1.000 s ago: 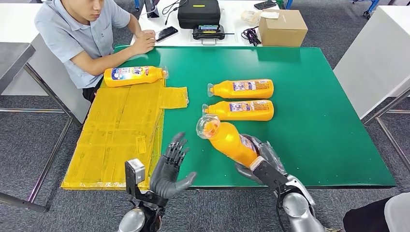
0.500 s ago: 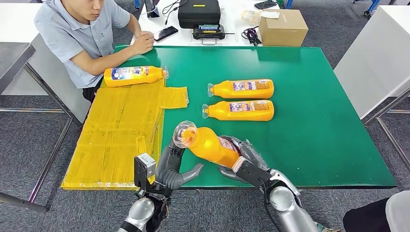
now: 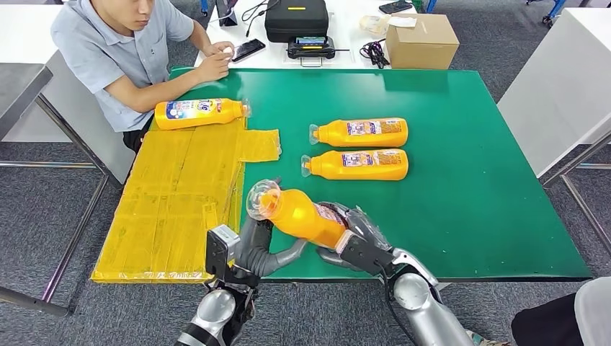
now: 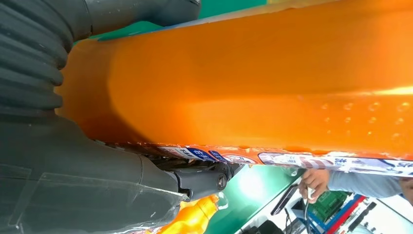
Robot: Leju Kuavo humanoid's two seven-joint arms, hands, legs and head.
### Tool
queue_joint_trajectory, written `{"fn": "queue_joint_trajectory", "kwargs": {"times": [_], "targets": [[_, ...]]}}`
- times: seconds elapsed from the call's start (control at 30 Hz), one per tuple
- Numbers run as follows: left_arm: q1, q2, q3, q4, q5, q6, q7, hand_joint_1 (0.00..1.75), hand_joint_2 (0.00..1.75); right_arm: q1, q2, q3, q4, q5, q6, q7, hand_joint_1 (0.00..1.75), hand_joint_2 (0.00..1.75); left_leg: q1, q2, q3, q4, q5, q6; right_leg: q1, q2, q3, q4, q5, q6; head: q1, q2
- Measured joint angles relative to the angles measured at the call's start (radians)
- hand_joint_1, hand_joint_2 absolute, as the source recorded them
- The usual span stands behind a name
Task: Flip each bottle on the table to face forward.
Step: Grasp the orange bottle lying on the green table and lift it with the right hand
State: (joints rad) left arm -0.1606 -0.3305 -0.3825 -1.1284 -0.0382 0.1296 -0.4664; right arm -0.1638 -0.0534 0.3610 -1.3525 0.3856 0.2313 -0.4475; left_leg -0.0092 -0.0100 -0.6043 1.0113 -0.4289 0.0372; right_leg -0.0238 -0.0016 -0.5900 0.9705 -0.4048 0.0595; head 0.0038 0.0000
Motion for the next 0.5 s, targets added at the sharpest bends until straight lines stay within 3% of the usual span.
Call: {"fn": "queue_joint_trajectory", "kwargs": {"times": [0.17, 0.5], "targets": [[-0.017, -0.001, -0.018, 0.031, 0.070, 0.040, 0.025, 0.00, 1.75, -0.008, 0.007, 0.007, 0.001, -0.008, -0.016, 0.011, 1.75, 1.75, 0.000, 0.000, 0.000, 0.000, 0.000, 0.000, 0.000, 0.000, 0.000, 0.000, 0.000, 0.000, 0.000, 0.000], [-0.034, -0.003, -0.034, 0.061, 0.137, 0.017, 0.040, 0.00, 1.75, -0.024, 0.023, 0.008, 0.008, 0.018, -0.061, 0.030, 1.75, 1.75, 0.000, 0.000, 0.000, 0.000, 0.000, 0.000, 0.000, 0.000, 0.000, 0.000, 0.000, 0.000, 0.000, 0.000]]}}
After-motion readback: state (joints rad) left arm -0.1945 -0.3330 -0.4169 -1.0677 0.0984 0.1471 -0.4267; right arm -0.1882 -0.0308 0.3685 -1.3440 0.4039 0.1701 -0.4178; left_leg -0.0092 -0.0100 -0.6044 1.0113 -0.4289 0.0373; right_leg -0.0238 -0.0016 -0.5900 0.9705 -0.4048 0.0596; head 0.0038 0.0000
